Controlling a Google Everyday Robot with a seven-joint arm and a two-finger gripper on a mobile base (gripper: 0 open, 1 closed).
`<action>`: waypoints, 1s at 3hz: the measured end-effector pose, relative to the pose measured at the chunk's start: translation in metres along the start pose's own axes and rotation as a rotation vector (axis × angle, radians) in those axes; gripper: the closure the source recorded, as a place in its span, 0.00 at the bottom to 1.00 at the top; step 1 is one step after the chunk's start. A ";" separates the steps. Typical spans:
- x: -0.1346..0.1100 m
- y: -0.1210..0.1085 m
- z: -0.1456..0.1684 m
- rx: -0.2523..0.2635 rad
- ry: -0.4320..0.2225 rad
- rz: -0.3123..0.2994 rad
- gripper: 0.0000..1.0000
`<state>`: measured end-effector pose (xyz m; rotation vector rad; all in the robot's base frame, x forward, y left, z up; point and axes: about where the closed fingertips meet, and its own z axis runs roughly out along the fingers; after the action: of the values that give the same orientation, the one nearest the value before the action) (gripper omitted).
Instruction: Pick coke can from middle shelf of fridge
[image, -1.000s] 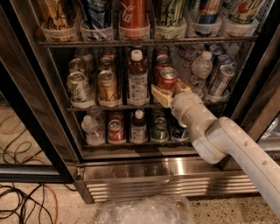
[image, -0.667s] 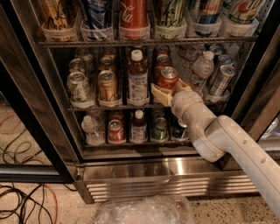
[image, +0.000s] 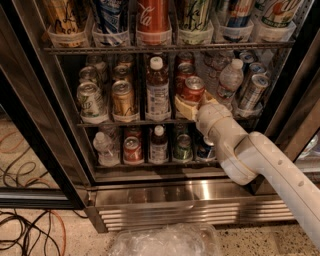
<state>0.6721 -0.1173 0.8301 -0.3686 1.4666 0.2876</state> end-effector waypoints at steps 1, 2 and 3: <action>-0.001 0.002 0.000 -0.006 0.002 -0.003 1.00; -0.007 0.005 0.000 -0.017 -0.006 -0.005 1.00; -0.019 0.008 0.000 -0.028 -0.033 -0.008 1.00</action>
Offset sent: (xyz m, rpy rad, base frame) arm 0.0000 0.0000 0.0000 0.0000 0.0000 0.0000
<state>0.6669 -0.1097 0.8486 -0.3906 1.4298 0.3070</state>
